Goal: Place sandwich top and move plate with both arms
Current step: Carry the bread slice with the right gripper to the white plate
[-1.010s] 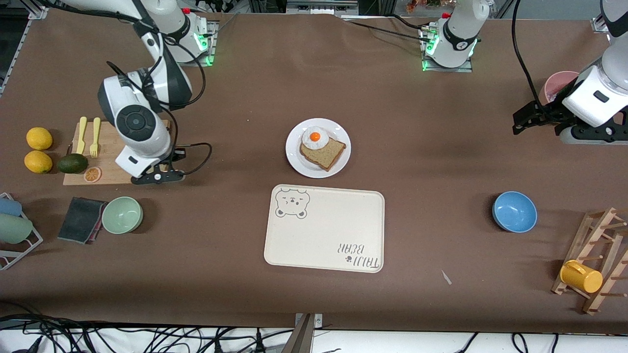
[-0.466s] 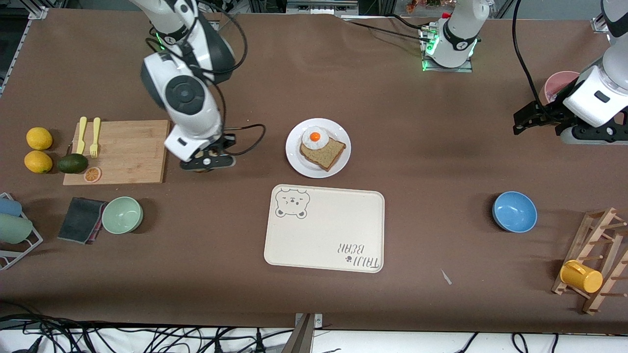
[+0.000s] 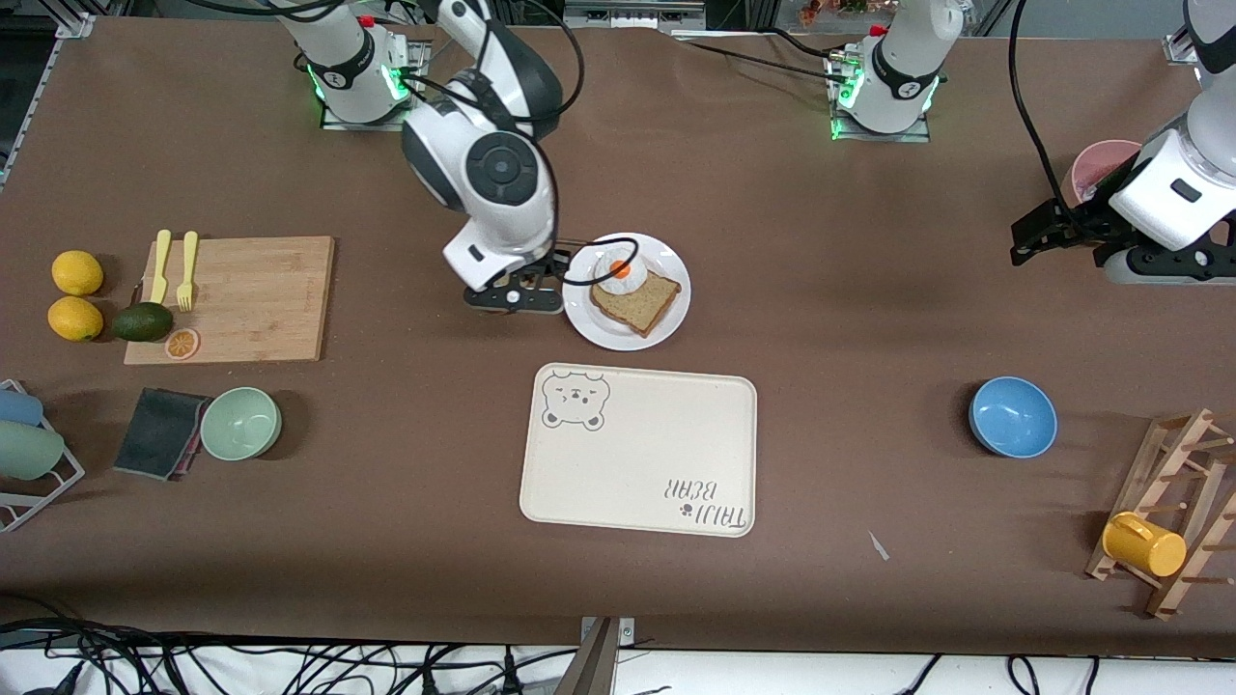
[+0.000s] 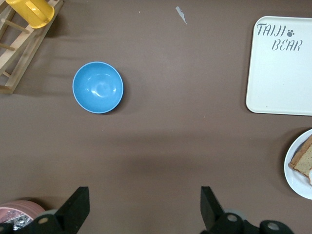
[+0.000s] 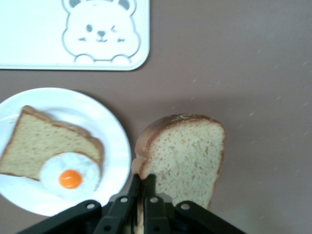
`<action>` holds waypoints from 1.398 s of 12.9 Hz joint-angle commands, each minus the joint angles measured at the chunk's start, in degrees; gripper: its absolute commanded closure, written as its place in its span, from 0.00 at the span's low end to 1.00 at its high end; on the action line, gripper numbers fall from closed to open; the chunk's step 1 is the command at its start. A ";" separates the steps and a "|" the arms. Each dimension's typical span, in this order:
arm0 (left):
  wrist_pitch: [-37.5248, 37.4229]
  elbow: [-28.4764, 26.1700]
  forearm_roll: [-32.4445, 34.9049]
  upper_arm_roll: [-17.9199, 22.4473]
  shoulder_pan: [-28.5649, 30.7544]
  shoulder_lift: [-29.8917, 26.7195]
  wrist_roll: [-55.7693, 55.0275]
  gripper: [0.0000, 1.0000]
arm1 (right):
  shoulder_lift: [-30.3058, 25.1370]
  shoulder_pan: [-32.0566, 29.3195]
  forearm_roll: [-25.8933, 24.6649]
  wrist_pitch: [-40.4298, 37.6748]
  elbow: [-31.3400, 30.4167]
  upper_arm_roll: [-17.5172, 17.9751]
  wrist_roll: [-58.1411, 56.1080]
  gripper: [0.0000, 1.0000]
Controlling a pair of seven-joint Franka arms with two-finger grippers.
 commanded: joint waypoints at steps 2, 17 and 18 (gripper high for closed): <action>-0.05 0.27 -0.59 0.13 0.24 0.05 1.77 0.00 | 6.06 5.85 2.12 -0.86 8.49 -0.29 11.14 1.00; -0.05 0.27 -0.59 0.13 0.24 0.05 1.68 0.00 | 14.51 9.99 -2.89 10.65 8.95 -0.47 14.24 1.00; -0.05 0.27 -0.59 0.13 0.24 0.05 1.68 0.00 | 14.68 9.99 -2.81 11.52 9.03 -0.47 14.33 1.00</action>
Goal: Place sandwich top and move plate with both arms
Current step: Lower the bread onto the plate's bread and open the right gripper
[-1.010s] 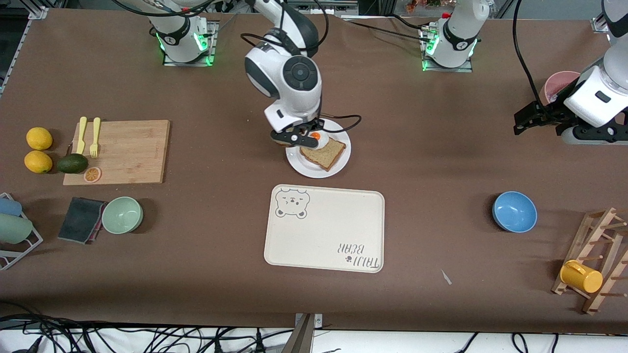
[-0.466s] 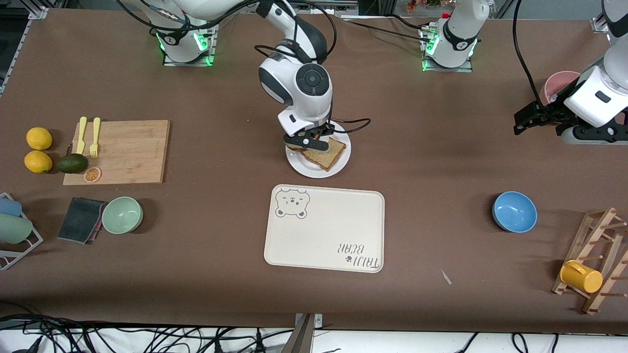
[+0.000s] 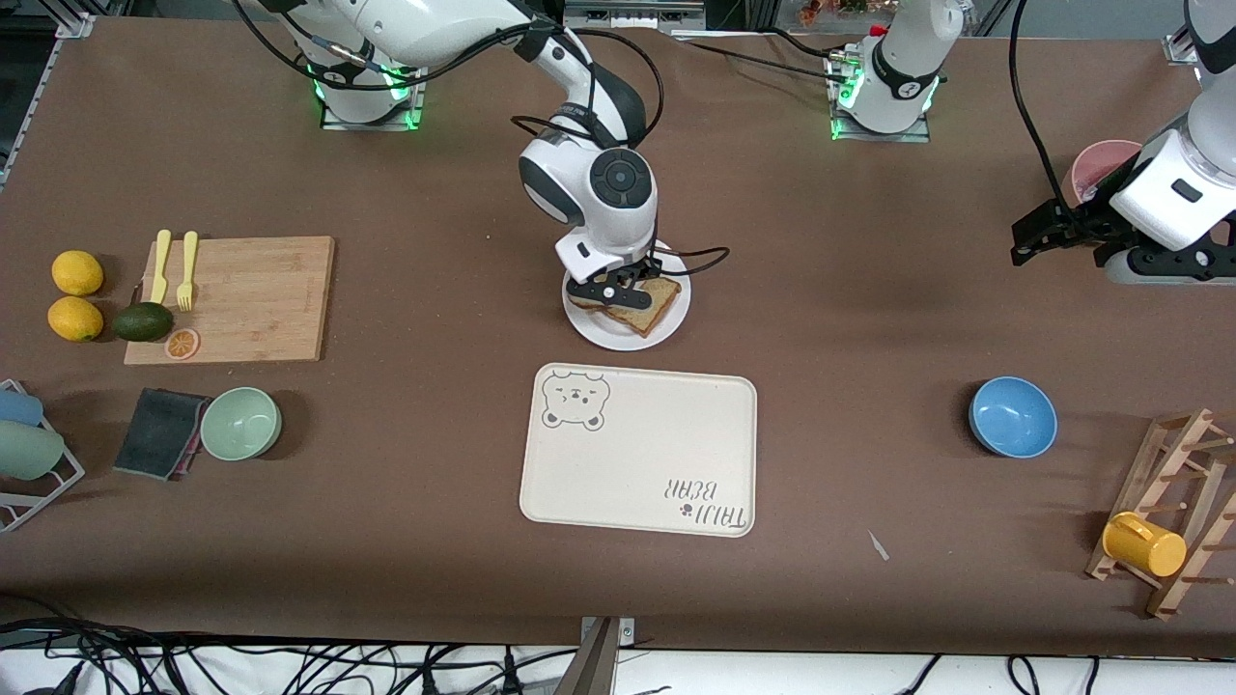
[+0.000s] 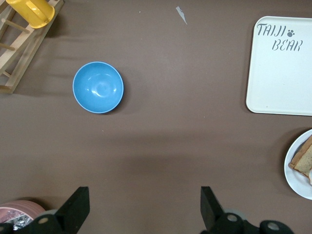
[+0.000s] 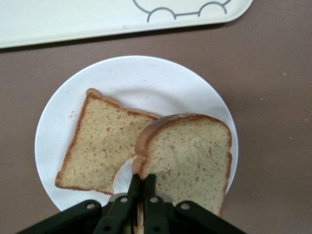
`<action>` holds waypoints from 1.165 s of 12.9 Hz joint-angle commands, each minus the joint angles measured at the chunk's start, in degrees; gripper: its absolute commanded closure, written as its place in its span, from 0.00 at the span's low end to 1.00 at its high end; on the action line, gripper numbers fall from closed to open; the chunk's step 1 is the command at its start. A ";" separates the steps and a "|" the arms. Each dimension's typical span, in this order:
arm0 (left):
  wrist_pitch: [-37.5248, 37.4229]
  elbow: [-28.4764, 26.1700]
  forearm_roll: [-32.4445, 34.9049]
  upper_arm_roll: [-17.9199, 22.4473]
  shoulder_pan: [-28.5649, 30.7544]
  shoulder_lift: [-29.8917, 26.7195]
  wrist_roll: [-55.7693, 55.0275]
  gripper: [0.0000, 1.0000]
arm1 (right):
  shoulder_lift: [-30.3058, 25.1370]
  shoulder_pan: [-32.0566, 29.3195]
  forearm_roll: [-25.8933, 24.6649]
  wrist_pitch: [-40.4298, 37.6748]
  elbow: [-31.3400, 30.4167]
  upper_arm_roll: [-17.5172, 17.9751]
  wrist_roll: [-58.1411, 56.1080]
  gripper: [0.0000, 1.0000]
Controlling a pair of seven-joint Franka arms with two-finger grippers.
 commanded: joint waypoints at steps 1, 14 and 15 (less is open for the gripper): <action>-0.05 0.27 -0.59 0.18 0.24 0.05 1.68 0.00 | 1.05 0.74 -0.54 1.01 2.02 -0.13 0.78 1.00; -0.05 0.27 -0.59 0.09 0.24 0.05 1.68 0.00 | -0.70 -7.68 2.00 -17.50 14.40 -0.22 -10.96 0.25; -0.05 0.27 -0.59 0.09 0.24 0.05 1.68 0.00 | -1.58 -9.26 2.36 -19.27 15.02 -0.22 -13.87 0.25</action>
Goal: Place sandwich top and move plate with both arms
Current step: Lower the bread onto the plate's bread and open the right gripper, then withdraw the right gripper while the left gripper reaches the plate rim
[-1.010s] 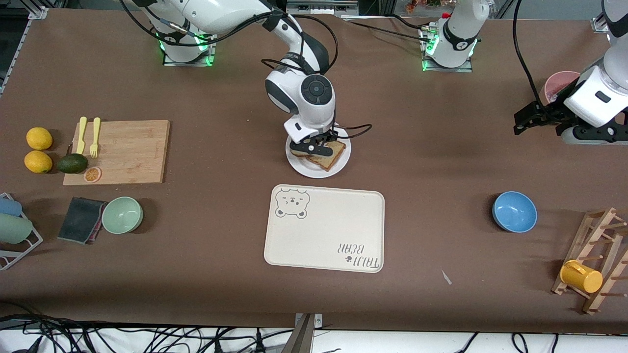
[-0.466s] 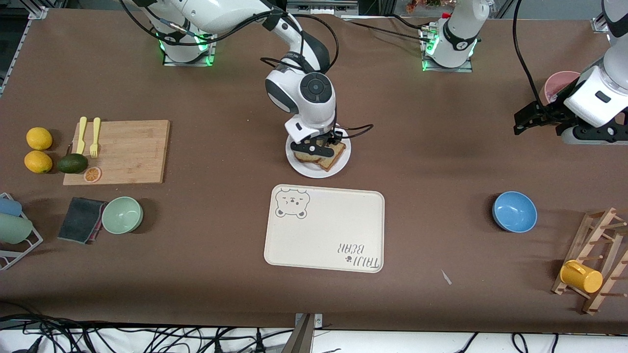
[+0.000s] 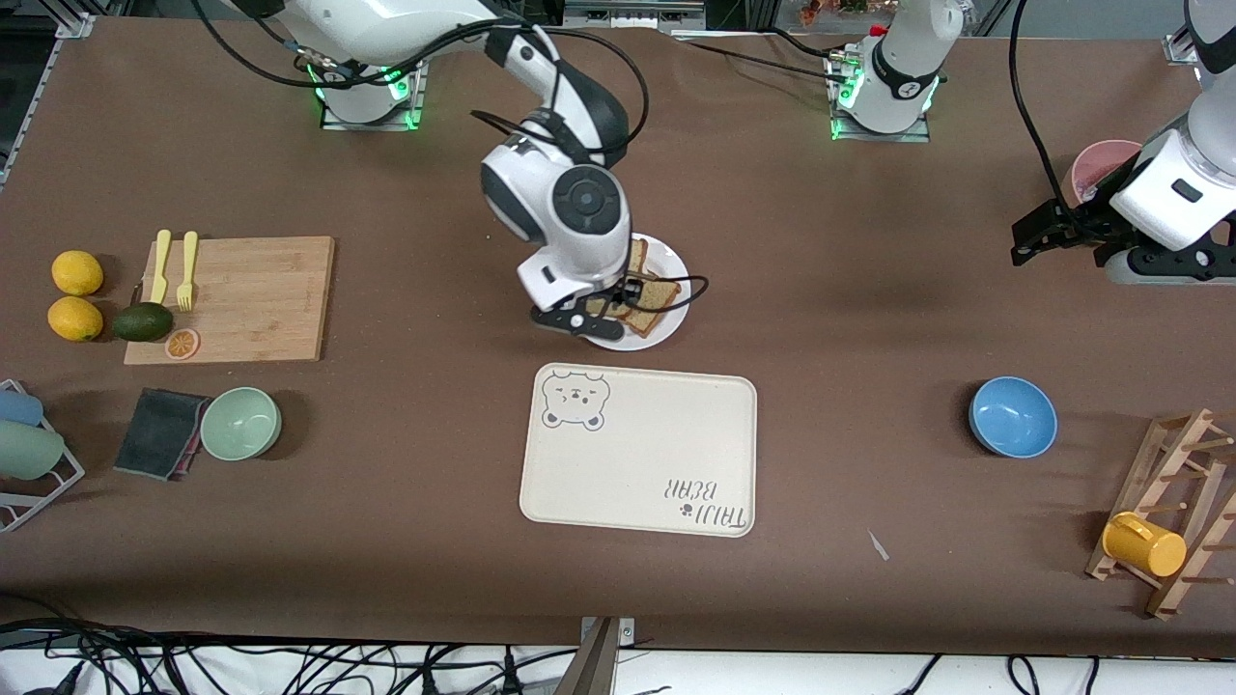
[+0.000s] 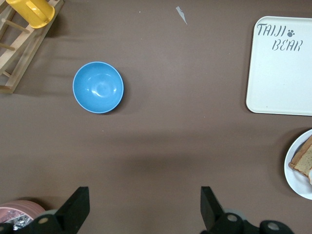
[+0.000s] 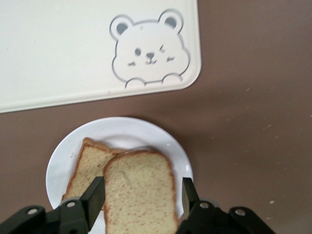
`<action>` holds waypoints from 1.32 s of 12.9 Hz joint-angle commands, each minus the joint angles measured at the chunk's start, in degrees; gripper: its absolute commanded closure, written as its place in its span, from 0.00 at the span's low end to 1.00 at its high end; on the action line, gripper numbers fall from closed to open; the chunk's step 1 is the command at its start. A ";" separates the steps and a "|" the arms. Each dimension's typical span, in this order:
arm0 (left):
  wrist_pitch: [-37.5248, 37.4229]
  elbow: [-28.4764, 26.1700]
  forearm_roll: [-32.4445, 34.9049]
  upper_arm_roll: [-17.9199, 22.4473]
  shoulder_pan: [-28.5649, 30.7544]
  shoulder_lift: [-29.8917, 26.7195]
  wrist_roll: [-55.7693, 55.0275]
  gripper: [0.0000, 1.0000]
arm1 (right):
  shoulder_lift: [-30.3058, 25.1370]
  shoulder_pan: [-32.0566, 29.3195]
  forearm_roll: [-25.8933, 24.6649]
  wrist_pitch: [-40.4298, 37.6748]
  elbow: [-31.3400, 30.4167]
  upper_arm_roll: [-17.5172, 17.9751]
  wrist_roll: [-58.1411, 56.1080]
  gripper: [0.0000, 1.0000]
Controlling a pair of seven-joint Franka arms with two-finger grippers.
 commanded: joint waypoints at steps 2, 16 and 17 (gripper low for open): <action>-0.05 0.27 -0.59 0.18 0.15 0.05 1.68 0.00 | -3.85 -6.58 1.57 -7.26 2.50 0.40 -11.08 0.22; 0.56 0.36 -13.04 -1.49 -7.75 13.83 1.24 0.00 | -31.17 -20.23 7.46 -17.21 -11.10 -15.49 -49.51 0.00; 1.96 0.27 -15.16 -1.58 -8.11 15.68 1.50 0.00 | -33.72 -20.31 7.55 -17.21 -13.56 -16.55 -49.78 0.00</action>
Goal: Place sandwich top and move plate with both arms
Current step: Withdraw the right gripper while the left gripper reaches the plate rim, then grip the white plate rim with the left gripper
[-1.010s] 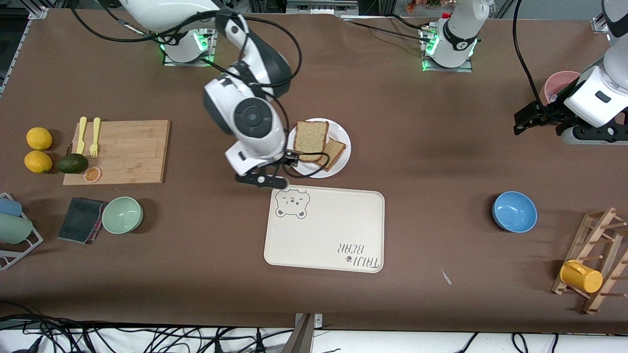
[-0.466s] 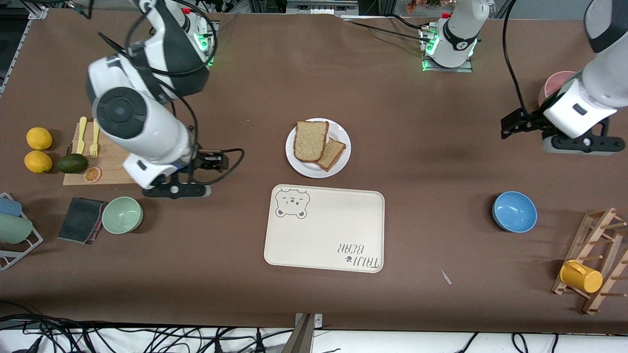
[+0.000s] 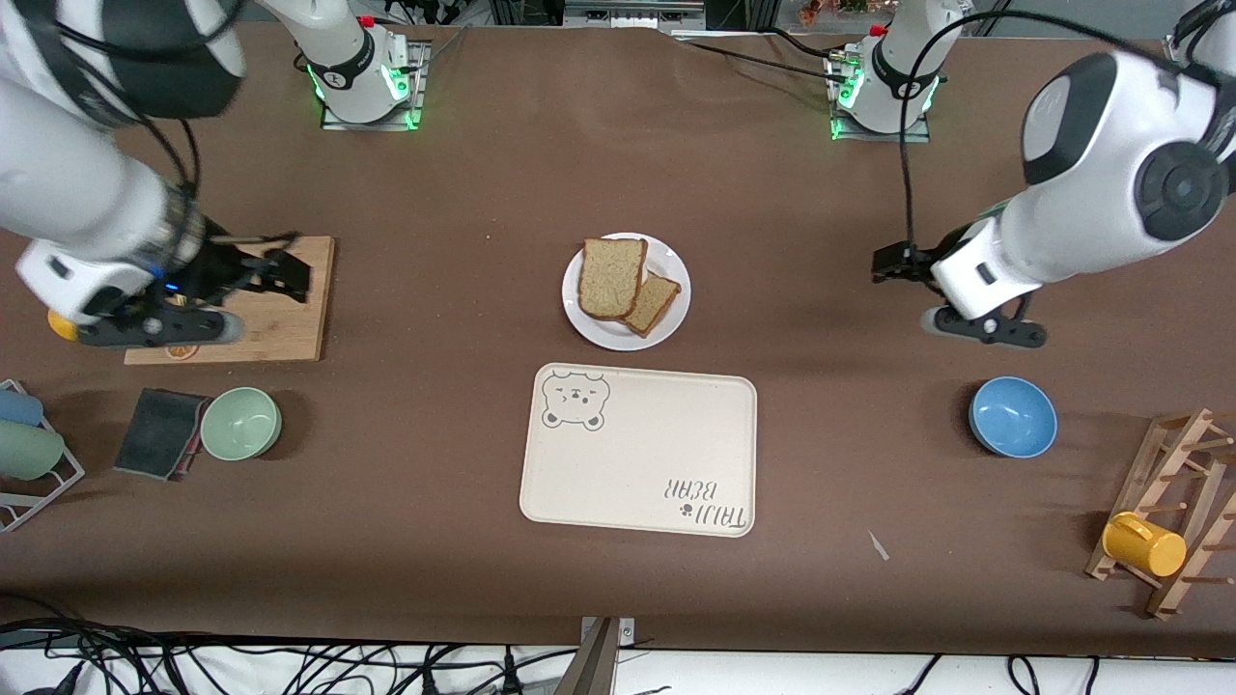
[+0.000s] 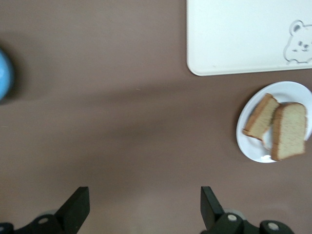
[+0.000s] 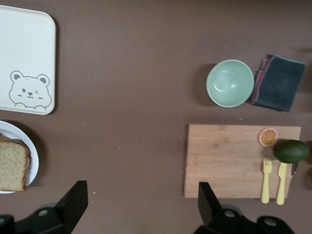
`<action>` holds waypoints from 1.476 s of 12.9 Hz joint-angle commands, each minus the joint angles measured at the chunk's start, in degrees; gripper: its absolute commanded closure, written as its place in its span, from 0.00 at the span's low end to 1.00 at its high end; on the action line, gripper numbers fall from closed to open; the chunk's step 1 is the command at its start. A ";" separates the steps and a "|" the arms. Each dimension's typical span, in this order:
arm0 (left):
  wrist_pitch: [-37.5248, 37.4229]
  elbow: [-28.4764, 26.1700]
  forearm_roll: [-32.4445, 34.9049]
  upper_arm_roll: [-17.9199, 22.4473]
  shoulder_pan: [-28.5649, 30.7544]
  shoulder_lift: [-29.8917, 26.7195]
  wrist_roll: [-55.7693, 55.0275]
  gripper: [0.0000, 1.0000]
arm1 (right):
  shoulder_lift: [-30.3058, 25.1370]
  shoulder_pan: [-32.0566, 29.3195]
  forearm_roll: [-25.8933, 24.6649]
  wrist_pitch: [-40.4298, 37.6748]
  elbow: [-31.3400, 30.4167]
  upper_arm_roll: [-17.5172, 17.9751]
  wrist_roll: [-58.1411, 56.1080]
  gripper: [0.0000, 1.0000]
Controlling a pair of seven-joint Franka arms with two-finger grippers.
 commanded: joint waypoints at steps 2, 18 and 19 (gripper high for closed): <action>5.16 0.66 -8.50 0.39 -4.21 7.25 1.36 0.00 | -9.92 -1.42 1.38 0.36 -10.24 -3.01 -3.27 0.00; 22.49 -2.58 -33.74 -1.10 -12.58 27.75 27.27 0.35 | -9.40 -4.68 4.45 0.27 -9.63 -2.74 -3.72 0.00; 24.06 -3.55 -35.93 -1.10 -12.67 28.01 29.81 0.38 | -9.40 -4.77 4.36 0.27 -9.63 -2.83 -3.72 0.00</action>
